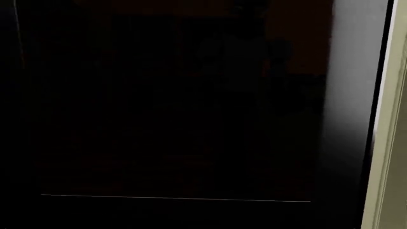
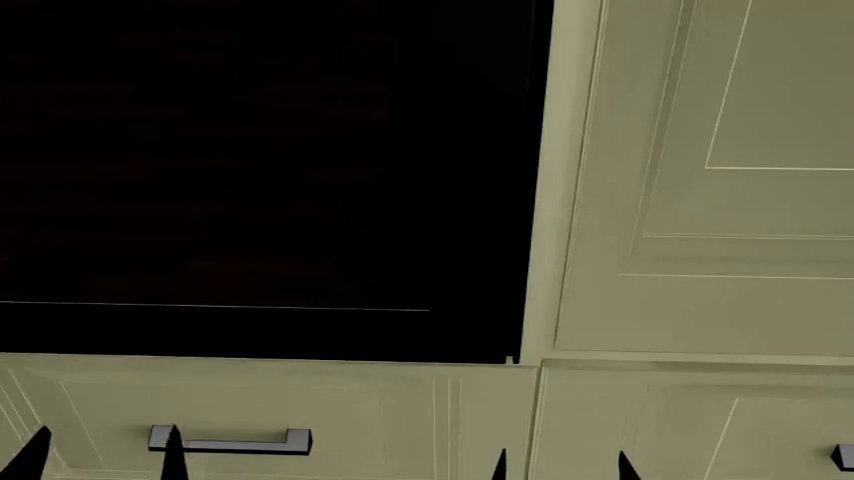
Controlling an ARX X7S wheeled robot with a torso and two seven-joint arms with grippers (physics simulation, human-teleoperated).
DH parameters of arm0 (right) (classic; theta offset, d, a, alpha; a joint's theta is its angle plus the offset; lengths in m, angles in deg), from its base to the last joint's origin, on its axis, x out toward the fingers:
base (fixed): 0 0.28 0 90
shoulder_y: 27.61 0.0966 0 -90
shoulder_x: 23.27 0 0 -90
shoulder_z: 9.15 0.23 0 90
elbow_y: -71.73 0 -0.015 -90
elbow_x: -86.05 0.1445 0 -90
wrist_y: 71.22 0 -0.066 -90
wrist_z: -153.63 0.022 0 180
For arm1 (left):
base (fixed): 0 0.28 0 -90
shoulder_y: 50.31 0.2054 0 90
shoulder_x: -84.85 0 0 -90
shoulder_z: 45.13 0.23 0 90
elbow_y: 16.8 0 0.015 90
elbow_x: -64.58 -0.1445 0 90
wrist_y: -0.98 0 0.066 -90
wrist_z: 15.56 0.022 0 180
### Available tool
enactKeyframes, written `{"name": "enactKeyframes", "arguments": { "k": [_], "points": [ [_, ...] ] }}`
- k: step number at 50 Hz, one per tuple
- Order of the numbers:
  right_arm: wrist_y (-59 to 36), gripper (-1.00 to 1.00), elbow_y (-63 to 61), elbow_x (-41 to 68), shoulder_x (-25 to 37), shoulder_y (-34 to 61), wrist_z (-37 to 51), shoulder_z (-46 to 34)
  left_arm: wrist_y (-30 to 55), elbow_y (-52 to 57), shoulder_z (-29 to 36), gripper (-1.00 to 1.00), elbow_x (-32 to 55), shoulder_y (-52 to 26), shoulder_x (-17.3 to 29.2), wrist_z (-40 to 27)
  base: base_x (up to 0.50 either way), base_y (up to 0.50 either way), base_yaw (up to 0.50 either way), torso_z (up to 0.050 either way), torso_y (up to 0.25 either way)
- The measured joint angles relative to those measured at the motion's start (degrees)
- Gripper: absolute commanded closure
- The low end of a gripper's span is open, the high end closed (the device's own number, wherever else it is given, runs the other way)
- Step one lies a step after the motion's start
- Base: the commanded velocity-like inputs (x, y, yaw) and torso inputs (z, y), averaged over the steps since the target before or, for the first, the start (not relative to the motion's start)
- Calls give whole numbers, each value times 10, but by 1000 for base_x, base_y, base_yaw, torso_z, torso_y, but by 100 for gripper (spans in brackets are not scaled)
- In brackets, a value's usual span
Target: Press the start button on the microwave
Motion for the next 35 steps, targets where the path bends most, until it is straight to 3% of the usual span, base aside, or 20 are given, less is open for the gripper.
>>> {"name": "enactKeyframes", "arguments": {
  "k": [11,35],
  "points": [
    [19,-100,-37,-8,11,-7,18,-7,-170,136,-17,-100,30,32,3,-12,0,0,0,0,0],
    [8,-100,-106,-15,34,-8,42,-20,-333,227,-16,-100,65,69,23,-17,0,0,0,0,0]
  ]
}}
